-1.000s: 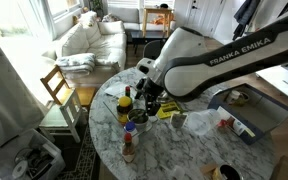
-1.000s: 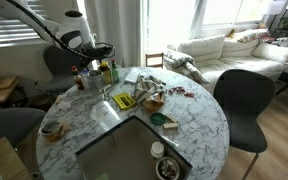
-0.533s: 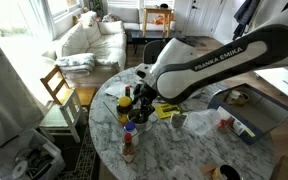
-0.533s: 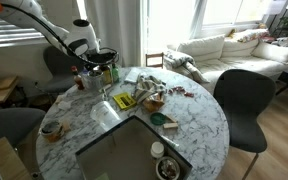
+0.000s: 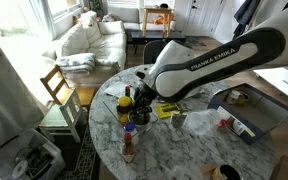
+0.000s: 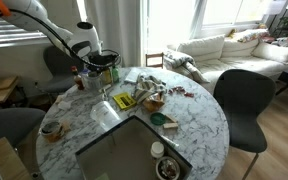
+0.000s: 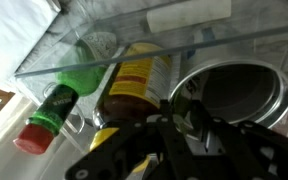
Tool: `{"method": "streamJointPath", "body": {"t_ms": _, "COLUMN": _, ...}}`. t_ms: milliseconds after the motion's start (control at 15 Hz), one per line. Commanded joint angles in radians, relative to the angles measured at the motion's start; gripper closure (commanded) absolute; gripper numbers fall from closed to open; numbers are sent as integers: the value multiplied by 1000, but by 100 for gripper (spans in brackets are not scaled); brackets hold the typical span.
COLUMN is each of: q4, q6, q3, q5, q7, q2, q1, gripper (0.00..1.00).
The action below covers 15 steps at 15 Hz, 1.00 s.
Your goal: Pick up the two white packets with the green lids from the silver cup one by one and put them the right way up on the table, pick up the white bottle with a blue lid from the clear storage container and put it in the silver cup
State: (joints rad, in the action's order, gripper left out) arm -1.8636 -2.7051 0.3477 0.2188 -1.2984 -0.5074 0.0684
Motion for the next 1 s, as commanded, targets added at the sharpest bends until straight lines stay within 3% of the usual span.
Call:
{"method": "streamJointPath", "body": {"t_ms": 0, "q4": 7, "q6": 37, "q3": 11, "q5": 6, "q7": -7, "q2": 14, "q1": 14, "gripper": 94}}
{"method": "streamJointPath", "body": {"t_ms": 267, "q4": -3, "q6": 54, "q3": 7, "q5": 6, "q7": -6, "q2": 53, "q1": 11, "gripper": 95}}
{"method": "streamJointPath", "body": {"t_ms": 333, "q4": -3, "q6": 59, "q3": 4, "q5": 5, "q7": -3, "q2": 57, "q1": 8, "gripper": 77}}
{"method": "streamJointPath", "body": {"t_ms": 400, "q4": -6, "q6": 63, "q3": 0, "q5": 4, "q7": -1, "q2": 58, "q1": 6, "gripper": 52}}
{"method": "streamJointPath", "body": {"t_ms": 467, "q4": -8, "q6": 66, "q3": 0, "q5": 8, "q7": -3, "q2": 60, "q1": 6, "gripper": 51}}
{"method": "streamJointPath", "body": {"t_ms": 667, "q4": -14, "q6": 64, "q3": -1, "q5": 12, "q7": -3, "q2": 60, "q1": 5, "gripper": 86}}
{"method": "streamJointPath", "body": {"t_ms": 800, "q4": -20, "q6": 67, "q3": -1, "q5": 12, "q7": -3, "q2": 59, "q1": 6, "gripper": 98}}
{"method": "streamJointPath", "body": {"t_ms": 867, "q4": -23, "q6": 68, "q3": -3, "q5": 10, "q7": -2, "q2": 59, "q1": 5, "gripper": 96}}
{"method": "streamJointPath", "body": {"t_ms": 933, "q4": -25, "q6": 73, "q3": -2, "q5": 9, "q7": -4, "q2": 58, "q1": 4, "gripper": 64}}
